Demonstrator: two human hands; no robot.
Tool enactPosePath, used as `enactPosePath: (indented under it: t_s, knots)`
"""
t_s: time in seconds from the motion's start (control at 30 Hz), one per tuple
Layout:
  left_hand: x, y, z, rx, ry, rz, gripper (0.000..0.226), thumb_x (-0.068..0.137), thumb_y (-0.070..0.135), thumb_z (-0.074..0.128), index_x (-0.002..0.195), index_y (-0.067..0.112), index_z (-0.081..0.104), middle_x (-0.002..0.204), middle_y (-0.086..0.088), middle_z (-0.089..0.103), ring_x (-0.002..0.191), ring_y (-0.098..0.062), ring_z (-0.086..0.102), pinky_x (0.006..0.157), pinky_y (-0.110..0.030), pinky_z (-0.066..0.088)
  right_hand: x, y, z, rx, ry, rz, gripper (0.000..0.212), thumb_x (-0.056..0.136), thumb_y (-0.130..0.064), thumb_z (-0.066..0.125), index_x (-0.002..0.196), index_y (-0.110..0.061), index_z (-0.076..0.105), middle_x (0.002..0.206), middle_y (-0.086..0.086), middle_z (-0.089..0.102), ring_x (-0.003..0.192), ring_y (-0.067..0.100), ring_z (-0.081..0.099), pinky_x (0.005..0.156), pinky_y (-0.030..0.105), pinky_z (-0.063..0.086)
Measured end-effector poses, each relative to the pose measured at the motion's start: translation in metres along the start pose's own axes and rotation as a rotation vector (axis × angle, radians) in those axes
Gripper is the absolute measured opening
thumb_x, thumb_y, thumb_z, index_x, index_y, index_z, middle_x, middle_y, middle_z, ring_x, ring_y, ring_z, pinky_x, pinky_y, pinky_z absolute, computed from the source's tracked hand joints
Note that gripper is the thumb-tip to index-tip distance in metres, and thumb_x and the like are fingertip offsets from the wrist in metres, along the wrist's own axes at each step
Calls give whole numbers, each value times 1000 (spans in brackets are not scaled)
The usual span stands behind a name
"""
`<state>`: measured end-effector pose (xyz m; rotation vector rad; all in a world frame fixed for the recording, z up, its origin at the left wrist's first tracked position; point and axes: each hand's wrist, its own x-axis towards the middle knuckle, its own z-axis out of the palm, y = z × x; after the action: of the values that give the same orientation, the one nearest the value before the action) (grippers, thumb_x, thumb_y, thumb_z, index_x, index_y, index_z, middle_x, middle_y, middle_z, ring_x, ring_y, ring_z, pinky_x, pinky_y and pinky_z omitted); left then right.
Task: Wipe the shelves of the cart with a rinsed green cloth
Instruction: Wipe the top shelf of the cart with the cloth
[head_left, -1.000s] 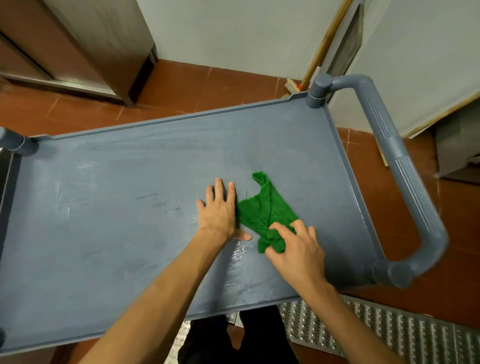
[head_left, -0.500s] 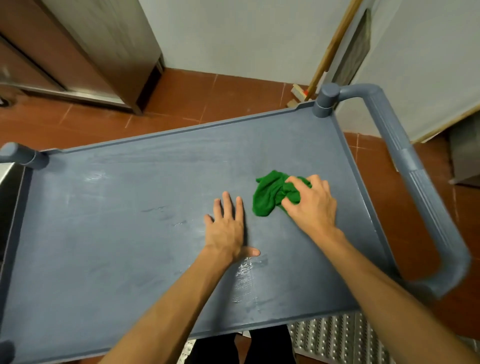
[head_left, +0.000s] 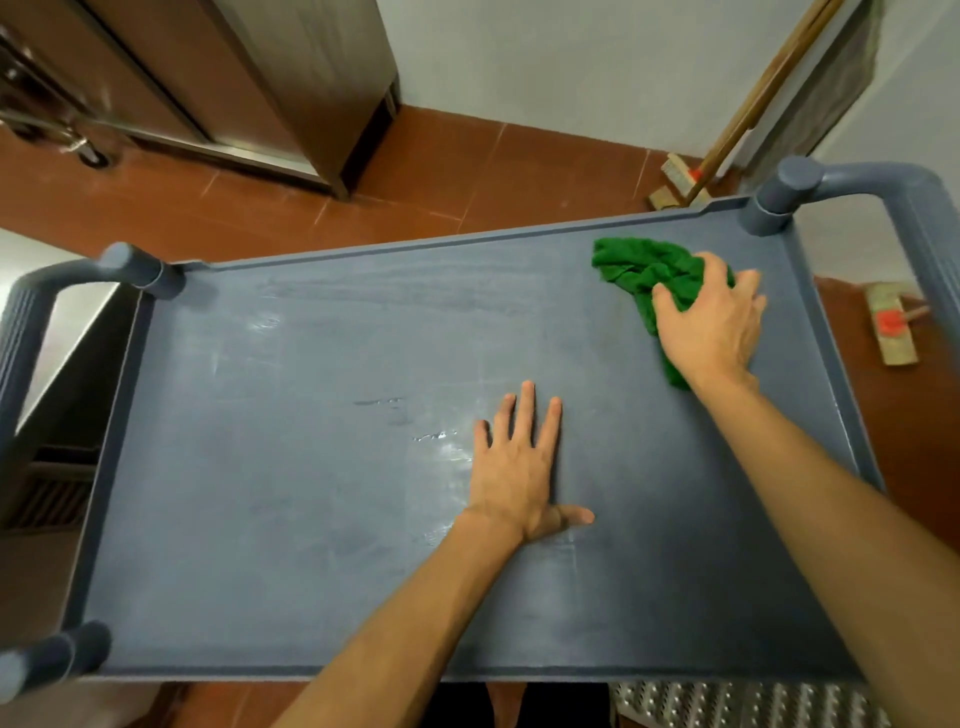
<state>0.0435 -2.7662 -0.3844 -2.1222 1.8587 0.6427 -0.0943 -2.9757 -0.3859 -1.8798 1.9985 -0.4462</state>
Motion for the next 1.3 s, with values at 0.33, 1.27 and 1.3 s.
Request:
enactPosePath:
  t_s: [0.33,1.27,1.3]
  knots:
    - [-21,-148,-12,-289,328,-247,121,59,95,38,158,25,35,167,-21,17,151,-46,19,120,-55,22,-18,2,-9,-41,-36,-19,65,92,-52,58,149,-26,42,138,21,43,122,46,41,102,53,39]
    - [-56,-287,-5,-207,-126,-333,152,58,85,72,155,29,-31,158,-11,-44,147,-45,-33,119,-71,1,-38,-154,70,-191,8,207,52,79,-53,65,109,-12,65,110,30,61,105,50,59,88,50,49]
    - [-55,-287,-4,-211,-134,-329,152,58,85,72,155,28,-32,158,-12,-45,146,-46,-34,119,-72,0,-45,-170,80,-193,-8,170,49,79,-53,63,108,-14,65,110,29,61,103,49,60,86,48,49]
